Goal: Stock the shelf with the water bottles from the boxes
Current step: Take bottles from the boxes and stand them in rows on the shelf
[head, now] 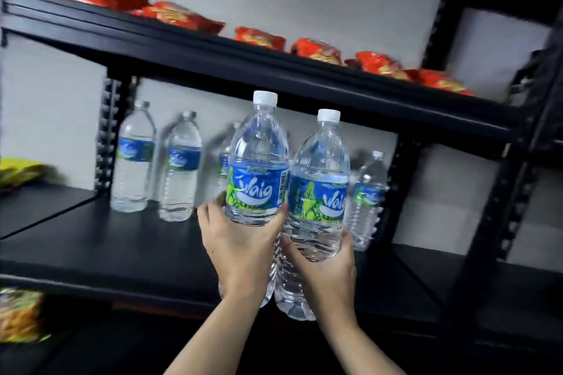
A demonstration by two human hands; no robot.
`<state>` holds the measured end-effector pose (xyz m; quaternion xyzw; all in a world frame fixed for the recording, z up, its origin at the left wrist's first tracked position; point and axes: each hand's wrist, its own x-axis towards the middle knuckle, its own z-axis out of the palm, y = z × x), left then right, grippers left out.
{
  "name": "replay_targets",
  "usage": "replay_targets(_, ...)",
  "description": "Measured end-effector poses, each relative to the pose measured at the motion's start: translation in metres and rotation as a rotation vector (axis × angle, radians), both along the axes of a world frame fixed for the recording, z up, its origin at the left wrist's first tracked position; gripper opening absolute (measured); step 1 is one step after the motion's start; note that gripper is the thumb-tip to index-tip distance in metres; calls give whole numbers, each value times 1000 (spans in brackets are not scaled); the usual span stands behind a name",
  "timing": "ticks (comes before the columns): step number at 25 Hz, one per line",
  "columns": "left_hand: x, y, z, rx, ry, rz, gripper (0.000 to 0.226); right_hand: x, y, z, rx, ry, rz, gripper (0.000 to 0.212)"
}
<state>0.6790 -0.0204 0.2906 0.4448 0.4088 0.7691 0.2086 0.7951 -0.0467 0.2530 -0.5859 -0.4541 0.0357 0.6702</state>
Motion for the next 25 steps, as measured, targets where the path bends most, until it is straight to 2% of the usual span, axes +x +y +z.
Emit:
replay_targets(2, 32, 3, 2, 19, 10, -51, 77, 30, 1, 1, 17, 13, -55, 107)
replay_targets(6, 82, 20, 0, -5, 32, -116, 78, 83, 17, -3, 24, 52, -136, 122)
replay_targets(12, 119, 50, -10, 15, 109, -152, 81, 145, 52, -11, 10, 55, -253, 110)
replay_targets(16, 131, 67, -12, 6, 93, -199, 79, 179, 61, -20, -18, 7, -299, 97)
replay_targets(25, 147, 84, -21, -22, 80, -255, 78, 213, 68, -41, -131, 107, -222, 98)
